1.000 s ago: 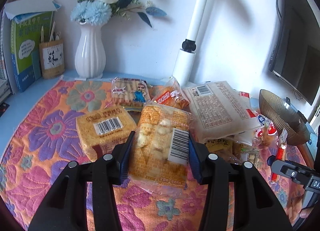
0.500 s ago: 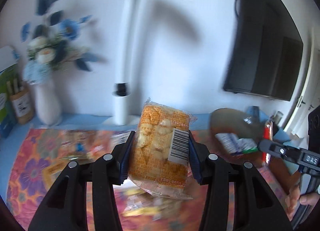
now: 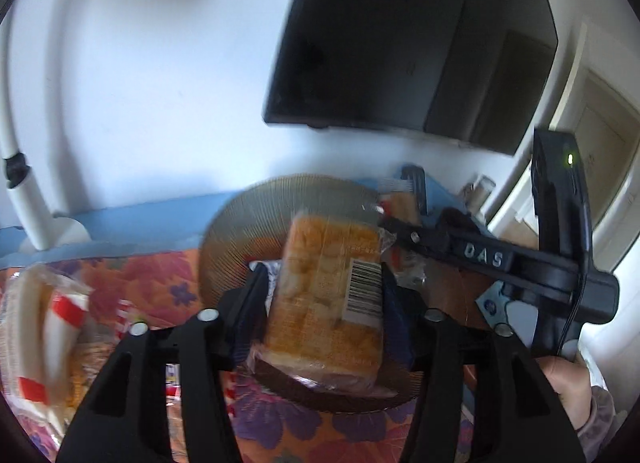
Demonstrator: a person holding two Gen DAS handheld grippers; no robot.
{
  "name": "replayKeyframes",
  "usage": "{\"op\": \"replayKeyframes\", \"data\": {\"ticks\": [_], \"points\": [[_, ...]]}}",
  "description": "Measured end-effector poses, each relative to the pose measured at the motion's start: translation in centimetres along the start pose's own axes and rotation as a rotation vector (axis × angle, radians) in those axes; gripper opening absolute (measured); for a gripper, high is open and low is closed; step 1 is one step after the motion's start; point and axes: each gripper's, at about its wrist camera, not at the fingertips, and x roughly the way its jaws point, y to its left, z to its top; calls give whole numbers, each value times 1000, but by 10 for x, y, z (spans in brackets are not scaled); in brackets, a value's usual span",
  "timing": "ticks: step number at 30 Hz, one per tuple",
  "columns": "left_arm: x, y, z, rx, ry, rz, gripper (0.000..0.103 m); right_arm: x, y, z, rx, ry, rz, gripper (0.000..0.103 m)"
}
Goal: Organize snacks
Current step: 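Carry both packs to the glass bowl and open both tools over it, then move both open tools back over the snack pile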
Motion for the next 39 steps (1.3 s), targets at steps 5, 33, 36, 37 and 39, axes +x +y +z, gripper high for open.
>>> {"op": "replayKeyframes", "data": {"ticks": [5, 33, 36, 37, 39], "points": [[-9, 9, -4, -14, -59, 101, 98, -3, 3, -3, -6, -16, -18, 92], [-231, 282, -65, -398, -152, 669, 98, 17, 218, -145, -156, -17, 196, 100], [-236, 317, -91, -486, -140, 668, 98, 34, 219, -162, -161, 13, 155, 100], [-233, 325, -98, -501, -139, 667, 98, 40, 220, -167, -168, 26, 144, 100], [-228, 339, -110, -527, -127, 671, 98, 49, 220, -175, -169, 41, 124, 100]]}}
